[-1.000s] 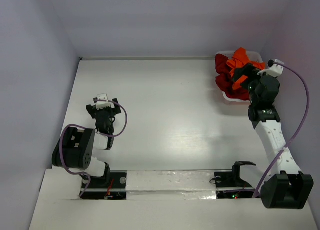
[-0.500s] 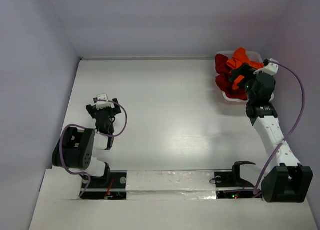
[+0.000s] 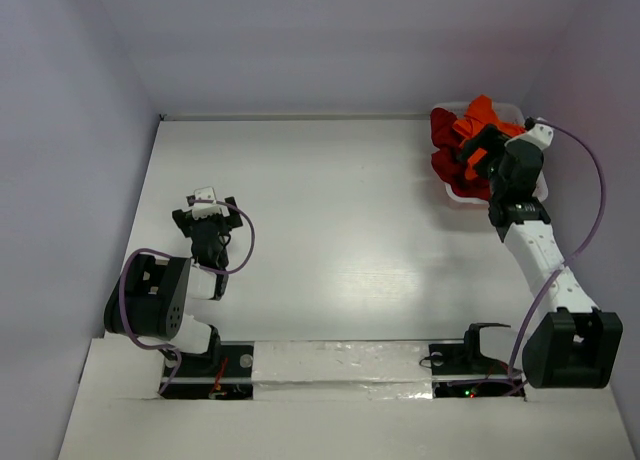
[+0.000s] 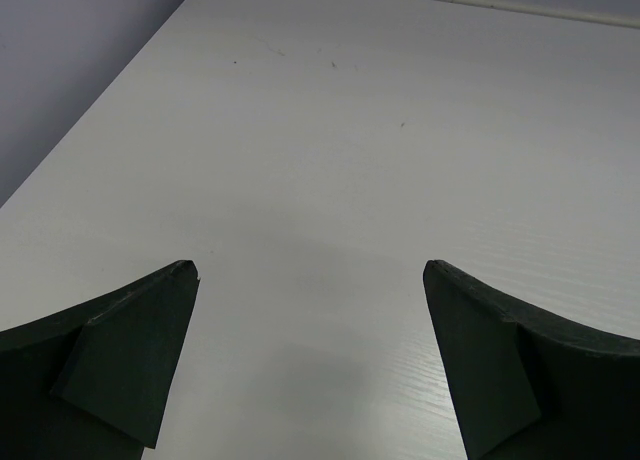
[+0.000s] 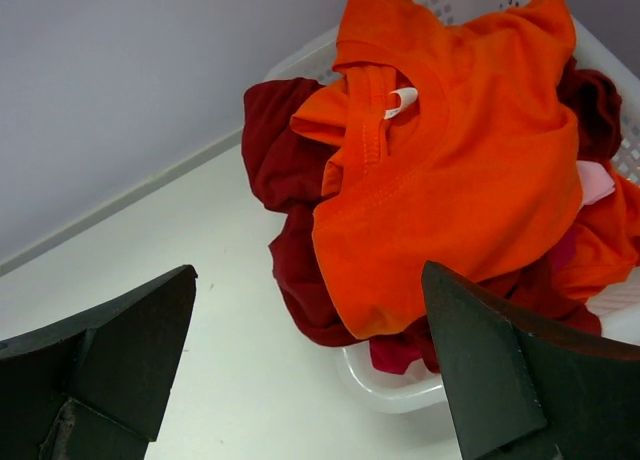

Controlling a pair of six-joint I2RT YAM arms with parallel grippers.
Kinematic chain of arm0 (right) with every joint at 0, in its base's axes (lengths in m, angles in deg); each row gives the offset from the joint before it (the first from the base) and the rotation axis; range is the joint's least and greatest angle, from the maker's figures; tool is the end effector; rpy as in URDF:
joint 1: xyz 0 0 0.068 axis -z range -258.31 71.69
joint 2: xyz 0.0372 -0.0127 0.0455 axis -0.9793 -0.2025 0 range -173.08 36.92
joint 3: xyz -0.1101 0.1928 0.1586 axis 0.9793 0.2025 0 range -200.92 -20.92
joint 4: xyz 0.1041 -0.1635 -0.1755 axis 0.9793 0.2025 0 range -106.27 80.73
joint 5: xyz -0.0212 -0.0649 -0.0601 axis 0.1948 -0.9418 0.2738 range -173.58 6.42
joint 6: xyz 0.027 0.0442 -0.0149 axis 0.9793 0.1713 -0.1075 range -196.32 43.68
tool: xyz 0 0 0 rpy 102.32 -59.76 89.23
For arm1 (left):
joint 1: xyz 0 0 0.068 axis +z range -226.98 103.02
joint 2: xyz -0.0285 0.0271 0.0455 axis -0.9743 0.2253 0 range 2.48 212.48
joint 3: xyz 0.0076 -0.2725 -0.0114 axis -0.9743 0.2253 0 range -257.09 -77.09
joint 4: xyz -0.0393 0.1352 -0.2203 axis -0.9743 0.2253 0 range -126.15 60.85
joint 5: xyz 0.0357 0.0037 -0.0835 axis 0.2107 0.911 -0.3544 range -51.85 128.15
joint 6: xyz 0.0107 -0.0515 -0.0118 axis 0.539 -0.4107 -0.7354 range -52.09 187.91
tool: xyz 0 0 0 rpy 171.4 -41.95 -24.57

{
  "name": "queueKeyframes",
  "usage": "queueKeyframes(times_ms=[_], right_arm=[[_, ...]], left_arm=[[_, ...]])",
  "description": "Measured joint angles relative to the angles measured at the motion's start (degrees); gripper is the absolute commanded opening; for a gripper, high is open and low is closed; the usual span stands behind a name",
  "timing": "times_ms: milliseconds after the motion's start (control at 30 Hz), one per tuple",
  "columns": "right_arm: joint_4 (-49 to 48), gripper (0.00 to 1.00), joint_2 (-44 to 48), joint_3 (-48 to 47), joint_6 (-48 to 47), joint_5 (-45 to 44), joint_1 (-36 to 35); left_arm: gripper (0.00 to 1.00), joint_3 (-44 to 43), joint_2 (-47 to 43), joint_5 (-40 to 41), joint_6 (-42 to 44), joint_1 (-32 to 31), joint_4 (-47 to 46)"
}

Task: Fold and stack the t-shirts
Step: Grab crumpled tshirt from bin with the right arm

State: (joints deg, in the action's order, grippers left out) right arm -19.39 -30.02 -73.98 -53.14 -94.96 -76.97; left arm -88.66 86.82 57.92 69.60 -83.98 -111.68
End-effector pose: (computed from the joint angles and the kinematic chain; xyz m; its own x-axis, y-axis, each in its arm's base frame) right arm 0.2756 -0.0135 0.3356 -0.0862 0.3880 -0.9176 0.2726 0.8951 0.3529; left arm 0.2309 -0.0164 0.1652 0.0413 0.0230 -0.9989 -0.2222 0.9749 0.0133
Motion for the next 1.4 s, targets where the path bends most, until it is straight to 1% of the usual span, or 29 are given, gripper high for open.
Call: queueKeyframes(times_ms=[200,433,700,733,767,833,933,967,1033,1067,1167,1233,1400], right_arm=[[1.2,1.0,-2.9,-2.8,2.2,-0.1,-1.5],[2.1,1.0,-5.0,-5.6,2.3,0.0,-3.4],[5.9,1.0,-6.0,-9.0,1.6,-0.2,-5.0],[5.9,1.0,-6.0,-9.2,1.6,-0.2,-5.4],[6.1,1.0,-6.3,-9.4,1.4,-0.2,-5.7],[6.3,1.0,-6.8,-10.0,1.0,-0.3,-6.3],[6.7,1.0,-7.6,-10.4,1.0,-0.5,-7.0],[7.1,1.0,-7.7,-10.6,1.0,-0.6,-7.1],[7.9,1.0,-7.8,-11.1,0.9,-0.9,-7.3],[8.2,1.0,-7.8,-11.3,0.9,-1.2,-7.4],[8.7,1.0,-7.1,-11.8,0.8,-1.8,-7.7],[9.0,1.0,-6.3,-11.8,0.8,-2.2,-7.7],[9.6,1.0,-4.9,-11.9,0.0,-2.6,-8.0]], left_arm=[[0.99,0.0,0.0,-1.1,-0.2,1.0,0.0],[0.99,0.0,0.0,-1.8,-0.3,2.2,0.0],[0.99,-0.5,-0.7,-1.0,-0.4,2.2,0.8],[0.99,-1.7,-1.5,-0.2,-0.5,1.9,2.8],[0.99,-4.9,-2.2,1.0,-0.5,1.7,7.0],[0.99,-18.4,-1.5,2.6,-1.1,1.0,22.2],[0.99,-45.3,4.0,2.2,-4.4,0.0,42.6],[0.99,-52.7,5.1,1.1,-5.7,-0.3,47.7],[0.99,-60.8,4.5,-2.1,-9.4,-1.6,53.8],[0.99,-62.2,3.2,-3.4,-11.2,-2.7,55.7],[0.99,-62.4,-1.5,-7.4,-16.8,-6.9,61.7],[0.99,-62.5,-2.7,-9.6,-19.2,-9.0,65.8],[0.99,-61.2,-2.8,-11.0,-21.6,-9.0,76.1]])
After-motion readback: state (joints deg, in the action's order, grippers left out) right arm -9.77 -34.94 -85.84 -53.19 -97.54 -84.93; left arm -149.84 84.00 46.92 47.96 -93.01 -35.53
